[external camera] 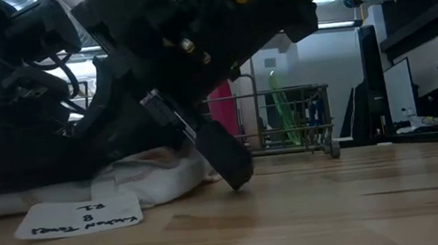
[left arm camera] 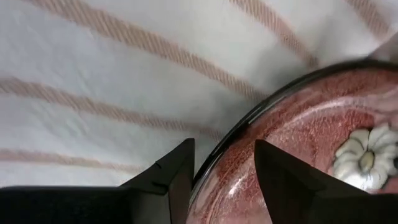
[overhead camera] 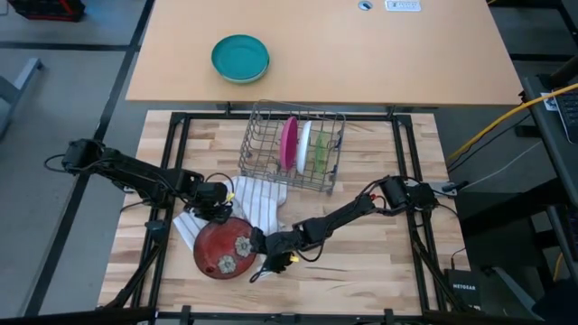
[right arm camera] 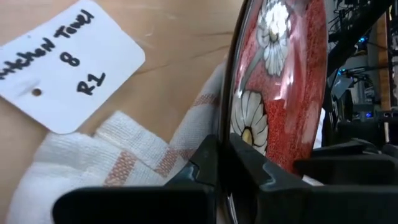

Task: Sort dishes
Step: Put the red plate in the dish rack

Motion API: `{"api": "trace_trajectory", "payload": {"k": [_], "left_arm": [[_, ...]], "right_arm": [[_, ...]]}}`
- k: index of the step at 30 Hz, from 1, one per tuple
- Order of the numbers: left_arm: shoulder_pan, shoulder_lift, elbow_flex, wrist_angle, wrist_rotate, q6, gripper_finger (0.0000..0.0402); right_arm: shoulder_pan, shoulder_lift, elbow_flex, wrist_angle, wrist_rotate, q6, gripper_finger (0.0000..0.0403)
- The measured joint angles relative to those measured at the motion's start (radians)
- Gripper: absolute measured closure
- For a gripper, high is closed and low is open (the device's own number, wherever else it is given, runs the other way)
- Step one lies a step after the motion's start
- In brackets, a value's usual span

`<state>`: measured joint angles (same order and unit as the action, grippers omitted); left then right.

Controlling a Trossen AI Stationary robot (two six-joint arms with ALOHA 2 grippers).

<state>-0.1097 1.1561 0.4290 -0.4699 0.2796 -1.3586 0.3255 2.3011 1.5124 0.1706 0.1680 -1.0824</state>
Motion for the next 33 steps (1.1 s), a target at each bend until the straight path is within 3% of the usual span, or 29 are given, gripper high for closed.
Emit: {"api": "trace_trajectory", "payload": {"k": [10, 21, 27, 33], "left_arm": [[-0.001, -0.002, 0.002, -0.064, 0.18, -0.03, 0.0247], [-0.001, -0.004, 0.002, -0.045, 0.226, -0.083, 0.0247], [0.001, -0.004, 0.003, -0.033, 0.227, -0.3, 0.0247], [0.001, -0.004, 0.004, -0.035, 0.292, -0.527, 0.0247]], "right_arm": [[0.009, -0.028, -0.002, -0.042, 0.145, -0.012, 0.0384], [0.008, -0.028, -0.003, -0.074, 0.335, 0.008, 0.0384], [0.007, -0.032, -0.003, -0.13, 0.347, 0.031, 0.0384], [0.007, -0.034, -0.001, -0.16, 0.393, 0.029, 0.0384]]}}
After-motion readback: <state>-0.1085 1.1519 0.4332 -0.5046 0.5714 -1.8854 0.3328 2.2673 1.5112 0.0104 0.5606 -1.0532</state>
